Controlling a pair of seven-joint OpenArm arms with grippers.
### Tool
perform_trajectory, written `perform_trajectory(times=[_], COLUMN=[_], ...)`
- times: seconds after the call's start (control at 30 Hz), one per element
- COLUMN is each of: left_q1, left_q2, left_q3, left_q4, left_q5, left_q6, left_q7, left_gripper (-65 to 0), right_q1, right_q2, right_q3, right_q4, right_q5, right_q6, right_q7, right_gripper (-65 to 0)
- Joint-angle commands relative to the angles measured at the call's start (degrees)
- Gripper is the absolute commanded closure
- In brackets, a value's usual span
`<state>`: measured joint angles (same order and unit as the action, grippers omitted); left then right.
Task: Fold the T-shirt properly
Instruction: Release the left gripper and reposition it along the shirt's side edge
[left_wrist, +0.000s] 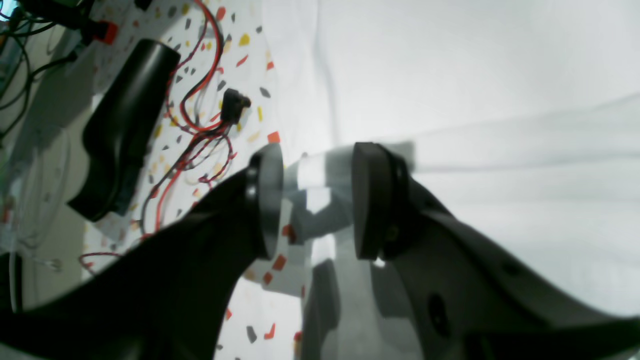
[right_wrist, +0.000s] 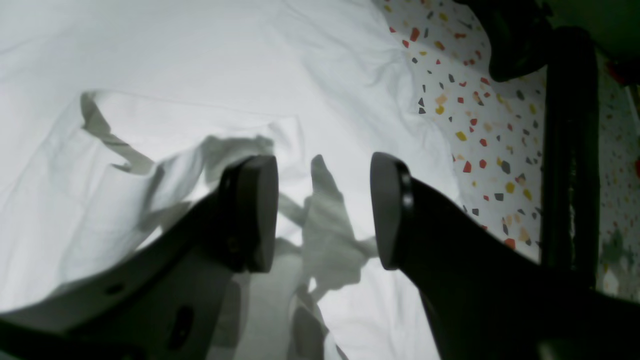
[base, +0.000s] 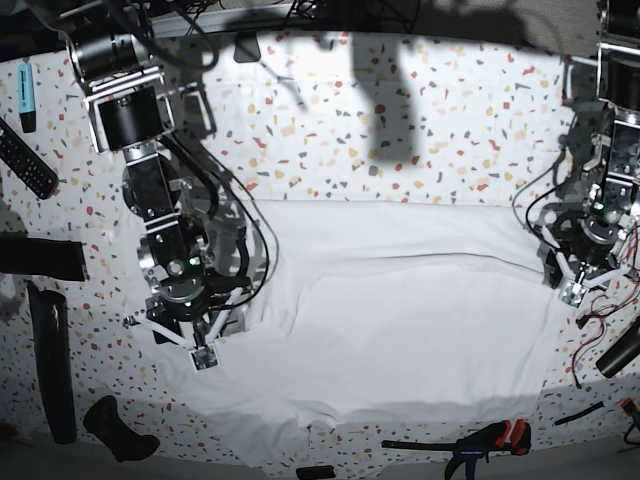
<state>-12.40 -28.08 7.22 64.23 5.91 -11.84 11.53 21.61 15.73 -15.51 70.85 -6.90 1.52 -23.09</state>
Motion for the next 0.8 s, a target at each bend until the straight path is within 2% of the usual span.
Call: perform_trajectory(times=[0.0, 0.13, 0.3, 0.43, 0.6, 0.67, 0.77], left_q1=[-1.60, -2.23, -6.01, -8.22, -6.62, -4.83, -1.27], left_q2=[-1.14, -1.11, -1.18, -2.21, -4.72, -5.42, -5.38], left_q3=[-0.37, -0.37, -0.37, -0.37, -0.37, -0.37, -0.37], left_q4=[0.70, -0.74, -7.28, -6.69, 4.37, 10.71, 19.91], left_q5=[-0.66, -1.03, -1.03, -1.07, -5.27, -10.05, -18.49], left_q6=[0.61, 0.44, 0.42, 0.46, 0.44, 0.39, 0.35], left_q7=[-1.95, -4.31, -4.70, 1.42, 3.17, 7.58, 18.03], left_gripper=[-22.8, -22.8, -22.8, -22.8, -22.6, -22.6, -22.6], right_q1=[1.70, 1.70, 1.70, 1.75, 1.73, 1.73, 1.70], right_q2=[0.31, 0.31, 0.31, 0.33, 0.33, 0.33, 0.33], right_q3=[0.28, 0.28, 0.28, 0.28, 0.28, 0.28, 0.28], right_q4=[0.92, 0.92, 0.92, 0.92, 0.92, 0.92, 0.92], right_q5=[-0.33, -0.33, -0.31, -0.35, -0.35, -0.35, -0.33], right_q6=[-0.44, -0.44, -0.44, -0.46, -0.46, -0.46, -0.46], right_q7=[0.94, 0.48, 0.48, 1.07, 1.62, 0.94, 0.24], right_gripper=[-29.7, -29.7, -29.7, -29.7, -29.7, -29.7, -29.7])
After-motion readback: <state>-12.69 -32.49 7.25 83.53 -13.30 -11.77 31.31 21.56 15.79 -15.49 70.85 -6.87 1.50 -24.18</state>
